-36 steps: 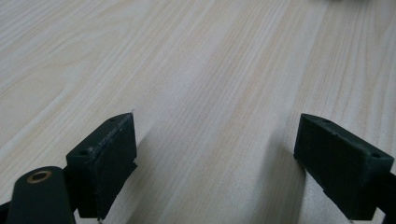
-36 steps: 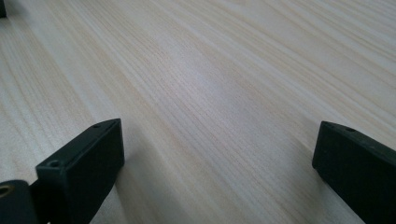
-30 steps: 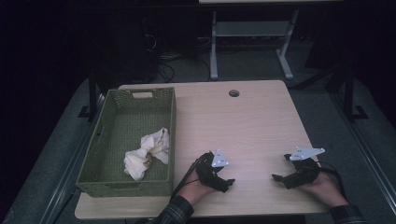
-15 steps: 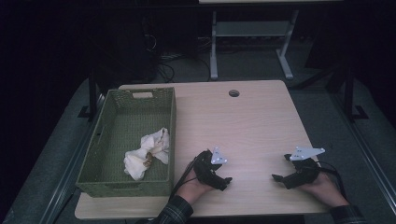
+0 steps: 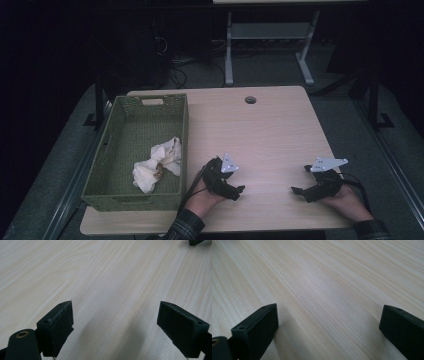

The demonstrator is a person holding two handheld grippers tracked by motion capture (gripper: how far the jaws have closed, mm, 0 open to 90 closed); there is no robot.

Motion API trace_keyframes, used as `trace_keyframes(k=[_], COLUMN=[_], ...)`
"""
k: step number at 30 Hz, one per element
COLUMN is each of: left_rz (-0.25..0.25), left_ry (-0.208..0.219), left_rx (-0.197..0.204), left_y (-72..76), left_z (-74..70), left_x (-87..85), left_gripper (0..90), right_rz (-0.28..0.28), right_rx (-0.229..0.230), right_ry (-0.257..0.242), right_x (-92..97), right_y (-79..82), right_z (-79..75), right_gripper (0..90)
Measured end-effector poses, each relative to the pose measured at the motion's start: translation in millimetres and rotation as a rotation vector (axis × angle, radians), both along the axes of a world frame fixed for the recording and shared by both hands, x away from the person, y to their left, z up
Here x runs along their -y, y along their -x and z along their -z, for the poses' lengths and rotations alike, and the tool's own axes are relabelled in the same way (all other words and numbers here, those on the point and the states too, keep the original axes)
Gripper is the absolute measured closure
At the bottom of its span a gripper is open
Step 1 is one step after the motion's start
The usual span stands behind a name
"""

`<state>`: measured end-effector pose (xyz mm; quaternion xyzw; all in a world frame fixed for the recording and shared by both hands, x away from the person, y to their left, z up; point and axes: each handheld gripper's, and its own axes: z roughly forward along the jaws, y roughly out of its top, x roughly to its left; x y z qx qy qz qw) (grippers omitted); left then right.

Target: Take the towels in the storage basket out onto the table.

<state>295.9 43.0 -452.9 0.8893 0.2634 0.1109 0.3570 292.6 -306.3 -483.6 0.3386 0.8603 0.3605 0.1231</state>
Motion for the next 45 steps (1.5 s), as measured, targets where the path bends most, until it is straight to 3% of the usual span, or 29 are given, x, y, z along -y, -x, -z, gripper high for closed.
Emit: trace_keyframes(k=[11, 25, 45], left_rz=[-0.034, -0.051, -0.033], left_ry=[0.008, 0.021, 0.012], left_rx=[0.023, 0.018, -0.003], left_y=[-3.1, -5.9, -13.8], left_z=[-10.6, -24.7, -45.7], left_x=[-8.0, -8.9, -7.1], left_gripper=[13.1, 13.2, 13.3], right_rz=[-0.004, -0.005, -0.009], right_rx=[-0.001, 0.0, 0.0], right_ry=[-0.001, -0.001, -0.001], right_x=[0.0, -0.2, -0.3], right_y=[-0.5, -0.3, 0.4], right_z=[0.1, 0.0, 0.0], right_gripper=[1.9, 1.9, 1.9])
